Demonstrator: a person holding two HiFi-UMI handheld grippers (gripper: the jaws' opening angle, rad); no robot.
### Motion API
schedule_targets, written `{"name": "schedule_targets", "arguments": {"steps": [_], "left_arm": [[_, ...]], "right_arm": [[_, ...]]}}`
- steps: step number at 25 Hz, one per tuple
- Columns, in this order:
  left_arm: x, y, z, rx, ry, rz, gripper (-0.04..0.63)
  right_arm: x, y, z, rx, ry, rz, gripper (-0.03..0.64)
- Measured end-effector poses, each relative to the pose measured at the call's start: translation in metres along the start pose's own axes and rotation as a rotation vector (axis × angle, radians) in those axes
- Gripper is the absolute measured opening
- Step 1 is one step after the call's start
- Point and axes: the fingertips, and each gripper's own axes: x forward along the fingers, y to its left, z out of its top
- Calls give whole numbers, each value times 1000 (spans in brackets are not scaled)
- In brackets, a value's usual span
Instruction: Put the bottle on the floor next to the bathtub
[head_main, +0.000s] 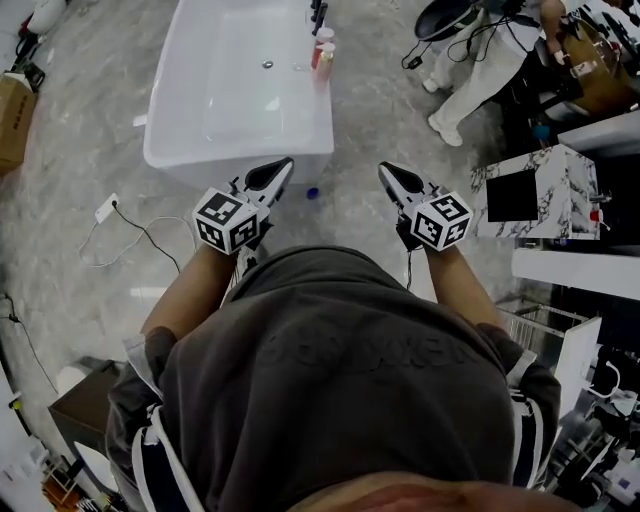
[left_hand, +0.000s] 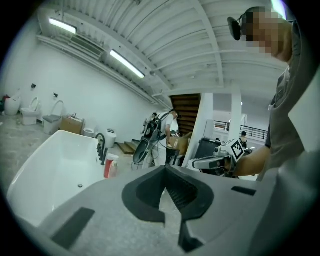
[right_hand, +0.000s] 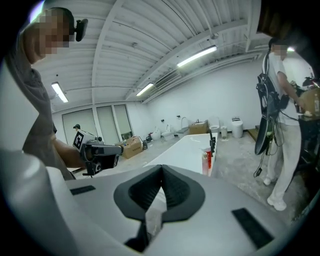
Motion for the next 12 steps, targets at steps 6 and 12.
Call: {"name": "schedule_targets", "arguments": {"steps": [6,12], "left_arm": [[4,1,3,-4,0,-7,5],[6,2,7,-3,-6,-12,5]], "right_arm": [[0,-2,-1,-1,7,-8,-8],[-1,-6,1,-7,6,-20,-9]]}}
